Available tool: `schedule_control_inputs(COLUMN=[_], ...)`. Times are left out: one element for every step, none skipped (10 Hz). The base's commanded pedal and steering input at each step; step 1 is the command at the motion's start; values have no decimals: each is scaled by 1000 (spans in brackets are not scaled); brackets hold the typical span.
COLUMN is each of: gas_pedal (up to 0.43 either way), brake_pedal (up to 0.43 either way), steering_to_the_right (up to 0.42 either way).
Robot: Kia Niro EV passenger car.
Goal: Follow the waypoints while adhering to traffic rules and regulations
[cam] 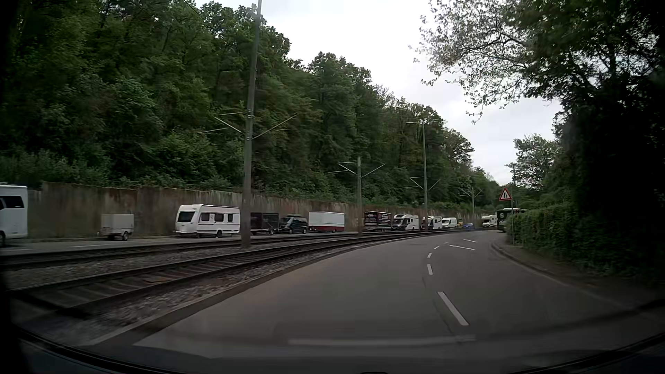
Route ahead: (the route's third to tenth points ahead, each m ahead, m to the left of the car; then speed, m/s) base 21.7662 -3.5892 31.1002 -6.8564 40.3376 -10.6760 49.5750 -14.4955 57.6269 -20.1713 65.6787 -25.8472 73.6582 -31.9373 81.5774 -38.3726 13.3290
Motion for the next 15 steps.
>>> schedule_control_inputs(gas_pedal=[157, 157, 157, 157, 157, 157, 157, 150, 150, 150, 138, 130, 130, 130, 130], brake_pedal=[0, 0, 0, 0, 0, 0, 0, 0, 0, 0, 0, 0, 0, 0, 0], steering_to_the_right=[62, 63, 61, 58, 57, 57, 57, 56, 57, 56, 56, 56, 56, 55, 51])
